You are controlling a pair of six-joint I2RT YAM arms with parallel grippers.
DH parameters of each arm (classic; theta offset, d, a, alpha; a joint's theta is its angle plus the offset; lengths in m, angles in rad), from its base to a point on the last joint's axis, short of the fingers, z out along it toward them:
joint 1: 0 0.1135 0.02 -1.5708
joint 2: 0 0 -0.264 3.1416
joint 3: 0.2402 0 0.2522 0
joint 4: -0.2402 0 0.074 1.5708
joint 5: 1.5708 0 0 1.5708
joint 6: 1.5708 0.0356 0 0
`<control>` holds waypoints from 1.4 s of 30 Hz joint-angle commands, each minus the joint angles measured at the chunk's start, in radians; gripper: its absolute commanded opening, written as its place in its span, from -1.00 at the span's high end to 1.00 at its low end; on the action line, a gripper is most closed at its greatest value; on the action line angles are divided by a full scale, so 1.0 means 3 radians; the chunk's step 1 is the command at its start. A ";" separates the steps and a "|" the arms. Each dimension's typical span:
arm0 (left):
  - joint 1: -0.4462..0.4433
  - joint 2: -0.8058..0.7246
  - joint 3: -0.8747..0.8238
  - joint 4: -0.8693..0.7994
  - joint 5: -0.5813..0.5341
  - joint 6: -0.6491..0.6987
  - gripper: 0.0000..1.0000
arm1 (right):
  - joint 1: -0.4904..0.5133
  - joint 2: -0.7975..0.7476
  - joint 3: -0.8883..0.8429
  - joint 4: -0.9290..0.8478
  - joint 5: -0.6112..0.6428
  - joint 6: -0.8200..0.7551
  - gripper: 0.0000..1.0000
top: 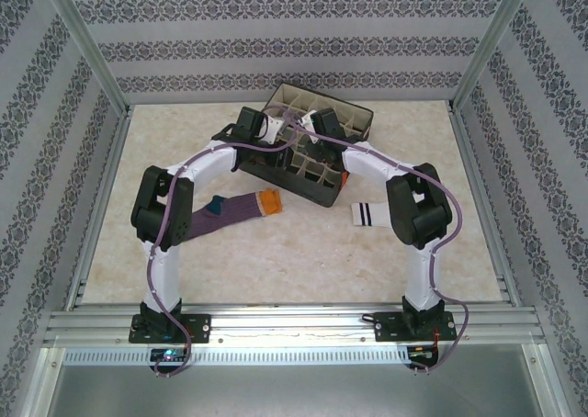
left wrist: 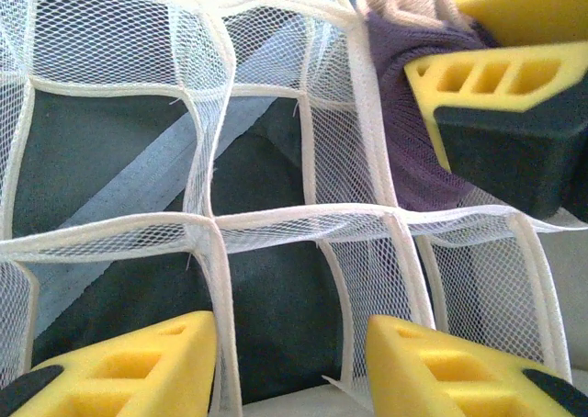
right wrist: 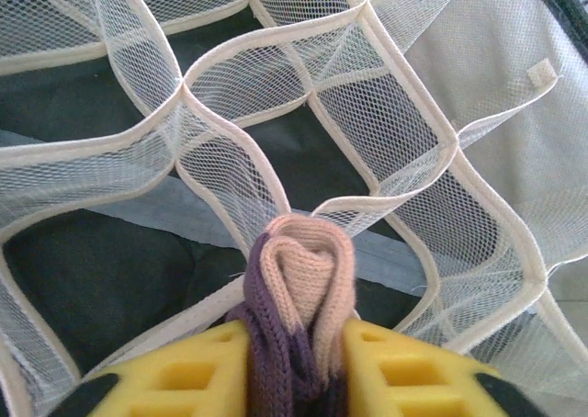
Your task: Roll the socks
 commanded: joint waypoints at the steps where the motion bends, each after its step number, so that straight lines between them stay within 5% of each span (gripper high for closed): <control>1: 0.0042 -0.0051 -0.0028 0.0007 0.0004 -0.0068 0.06 | 0.0048 0.0038 0.0006 -0.0039 0.0004 -0.0079 0.18; 5: 0.0056 -0.0051 -0.0018 0.0012 0.0002 -0.0073 0.06 | 0.0039 -0.0134 -0.0094 -0.0011 -0.0166 0.0085 -0.15; 22: 0.0067 -0.0109 -0.0040 0.0008 0.0020 -0.0031 0.05 | -0.0079 -0.0500 0.0188 -0.0556 -0.0779 0.1362 -0.21; 31: 0.0077 -0.0181 -0.0020 -0.0026 0.0043 0.0033 0.04 | -0.0313 -0.0382 -0.0004 -0.0438 -0.1418 0.1792 0.51; 42: 0.0131 -0.0381 -0.0173 -0.0146 -0.0048 0.0117 0.03 | -0.0527 0.0361 0.0501 -0.0915 -0.1400 0.1941 0.57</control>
